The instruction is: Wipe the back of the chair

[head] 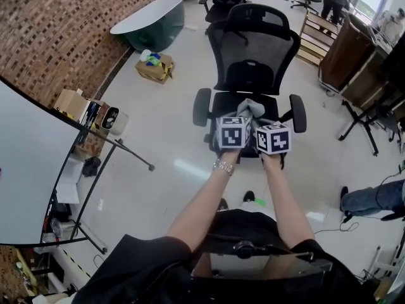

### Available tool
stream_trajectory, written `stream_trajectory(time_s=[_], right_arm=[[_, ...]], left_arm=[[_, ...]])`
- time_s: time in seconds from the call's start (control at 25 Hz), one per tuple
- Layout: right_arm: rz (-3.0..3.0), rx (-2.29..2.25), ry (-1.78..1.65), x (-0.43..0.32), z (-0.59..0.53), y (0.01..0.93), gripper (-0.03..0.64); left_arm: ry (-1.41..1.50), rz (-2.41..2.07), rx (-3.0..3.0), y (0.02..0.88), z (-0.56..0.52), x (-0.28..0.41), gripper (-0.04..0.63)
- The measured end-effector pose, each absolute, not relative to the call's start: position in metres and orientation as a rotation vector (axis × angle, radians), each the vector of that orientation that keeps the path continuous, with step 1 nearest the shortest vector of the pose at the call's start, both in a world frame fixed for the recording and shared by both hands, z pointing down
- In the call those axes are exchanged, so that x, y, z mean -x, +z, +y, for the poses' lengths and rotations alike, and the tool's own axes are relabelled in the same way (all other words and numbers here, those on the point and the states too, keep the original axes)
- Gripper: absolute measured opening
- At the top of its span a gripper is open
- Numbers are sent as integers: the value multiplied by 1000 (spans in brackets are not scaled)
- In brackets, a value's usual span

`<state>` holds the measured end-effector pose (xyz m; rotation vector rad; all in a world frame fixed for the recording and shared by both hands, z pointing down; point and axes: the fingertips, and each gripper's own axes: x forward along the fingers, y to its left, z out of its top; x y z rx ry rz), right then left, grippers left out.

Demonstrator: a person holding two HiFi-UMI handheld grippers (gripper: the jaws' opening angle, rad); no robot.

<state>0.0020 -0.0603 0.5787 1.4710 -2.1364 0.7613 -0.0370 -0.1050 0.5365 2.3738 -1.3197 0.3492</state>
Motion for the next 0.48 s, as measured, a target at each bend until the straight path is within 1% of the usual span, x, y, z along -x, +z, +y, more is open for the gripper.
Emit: stream_trajectory(time_s=[0.16,0.48], right_arm=[[-2155,-1457,740,-6,-62,568,3],[-2173,-1491,715,-34,-56,554,3]], left_arm=[[298,-1327,-2400,517,-104,32,29],[323,-1342,-2383,520,-96,19,29]])
